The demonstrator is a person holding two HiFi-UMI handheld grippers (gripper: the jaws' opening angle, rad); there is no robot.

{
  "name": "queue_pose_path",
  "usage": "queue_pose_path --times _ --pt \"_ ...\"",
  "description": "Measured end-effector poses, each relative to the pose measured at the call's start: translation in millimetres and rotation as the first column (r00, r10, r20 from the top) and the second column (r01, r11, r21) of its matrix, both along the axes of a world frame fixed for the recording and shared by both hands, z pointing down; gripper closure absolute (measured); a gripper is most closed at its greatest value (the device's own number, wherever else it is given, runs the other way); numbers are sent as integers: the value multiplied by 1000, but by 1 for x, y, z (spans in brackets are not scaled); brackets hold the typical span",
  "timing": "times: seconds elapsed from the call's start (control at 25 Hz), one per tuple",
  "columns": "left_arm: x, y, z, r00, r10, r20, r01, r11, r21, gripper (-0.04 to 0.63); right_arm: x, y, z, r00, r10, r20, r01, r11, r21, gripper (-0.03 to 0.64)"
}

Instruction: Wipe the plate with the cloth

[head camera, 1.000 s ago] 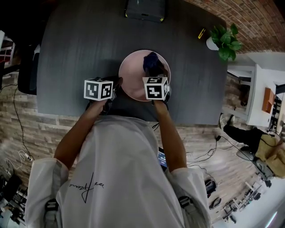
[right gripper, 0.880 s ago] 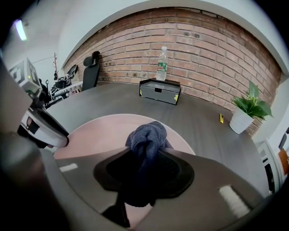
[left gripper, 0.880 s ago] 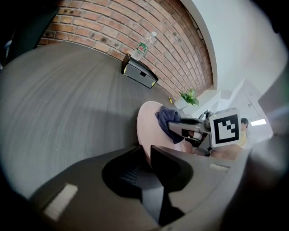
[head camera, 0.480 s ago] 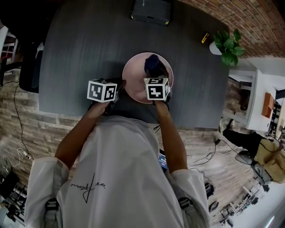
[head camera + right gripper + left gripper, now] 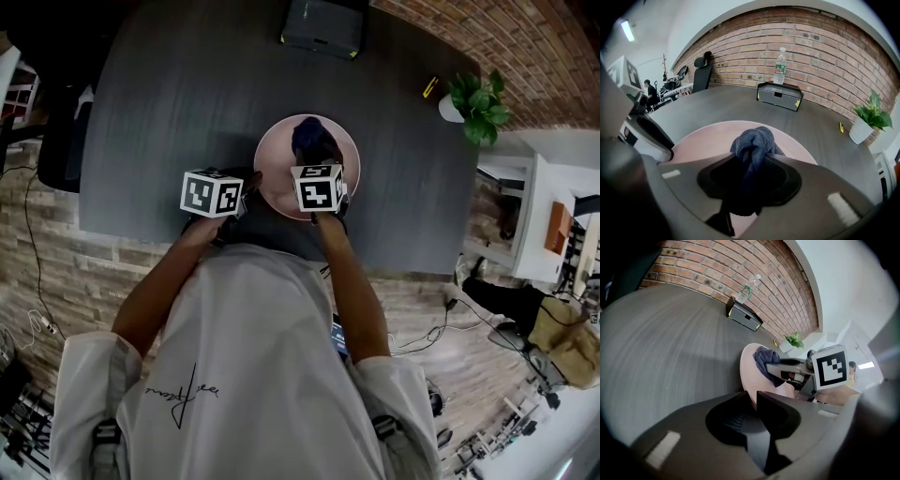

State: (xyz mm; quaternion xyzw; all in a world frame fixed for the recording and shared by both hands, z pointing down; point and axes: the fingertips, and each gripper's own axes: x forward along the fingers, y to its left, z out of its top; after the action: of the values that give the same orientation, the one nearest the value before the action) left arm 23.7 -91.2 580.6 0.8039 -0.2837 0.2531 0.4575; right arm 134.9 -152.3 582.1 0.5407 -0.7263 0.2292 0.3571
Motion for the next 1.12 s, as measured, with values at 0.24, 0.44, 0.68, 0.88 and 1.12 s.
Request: queue_pose_path --times 0.24,0.44,0.68,0.88,1.12 --pt "-5 3 0 1000 -1 6 1 1000 6 512 -12 3 0 1000 -22 11 22 1000 -4 486" --pt "-8 6 0 1000 3 3 -3 1000 6 511 -21 8 0 999 -50 19 50 999 -15 487" --pt "-9 7 -1 1000 -11 2 11 1000 5 512 -37 11 -1 993 -118 30 118 993 -3 486" --pt "-10 8 0 1000 -21 -4 21 1000 7 512 -48 14 -1 987 -157 34 157 988 -5 486" --pt "-11 7 0 1000 -29 -11 29 1000 8 514 -58 19 0 980 -194 41 194 981 -3 485"
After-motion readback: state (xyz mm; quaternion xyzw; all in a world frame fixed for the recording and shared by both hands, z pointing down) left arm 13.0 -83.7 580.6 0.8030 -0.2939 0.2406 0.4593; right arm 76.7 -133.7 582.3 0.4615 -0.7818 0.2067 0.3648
